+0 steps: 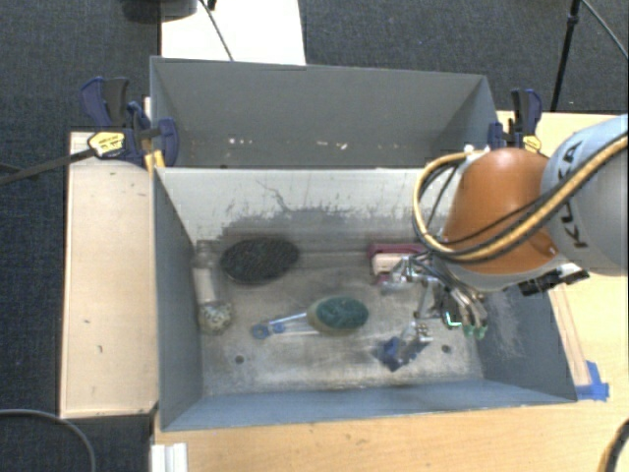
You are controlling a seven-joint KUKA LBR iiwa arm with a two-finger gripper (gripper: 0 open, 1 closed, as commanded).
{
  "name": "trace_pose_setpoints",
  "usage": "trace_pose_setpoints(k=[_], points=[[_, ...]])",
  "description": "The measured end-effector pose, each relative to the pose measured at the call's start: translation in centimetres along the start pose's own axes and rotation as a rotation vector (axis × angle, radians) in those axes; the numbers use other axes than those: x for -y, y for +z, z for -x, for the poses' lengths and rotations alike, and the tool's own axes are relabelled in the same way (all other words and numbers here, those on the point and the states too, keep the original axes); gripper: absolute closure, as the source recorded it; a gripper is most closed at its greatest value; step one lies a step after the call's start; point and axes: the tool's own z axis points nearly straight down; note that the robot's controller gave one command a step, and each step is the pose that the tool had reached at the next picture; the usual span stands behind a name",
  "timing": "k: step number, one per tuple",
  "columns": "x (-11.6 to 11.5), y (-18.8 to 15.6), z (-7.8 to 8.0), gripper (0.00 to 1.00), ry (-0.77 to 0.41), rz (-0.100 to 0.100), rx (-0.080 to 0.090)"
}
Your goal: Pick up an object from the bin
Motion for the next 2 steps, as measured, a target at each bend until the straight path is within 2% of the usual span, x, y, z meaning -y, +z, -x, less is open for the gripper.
trace_pose_setpoints(k=[1,2], points=[[-6.07,6.60,2.59,0.00,0.037,0.003,0.004],[-5.66,6.35,2.62,1.00,0.041,0.000,0.006]])
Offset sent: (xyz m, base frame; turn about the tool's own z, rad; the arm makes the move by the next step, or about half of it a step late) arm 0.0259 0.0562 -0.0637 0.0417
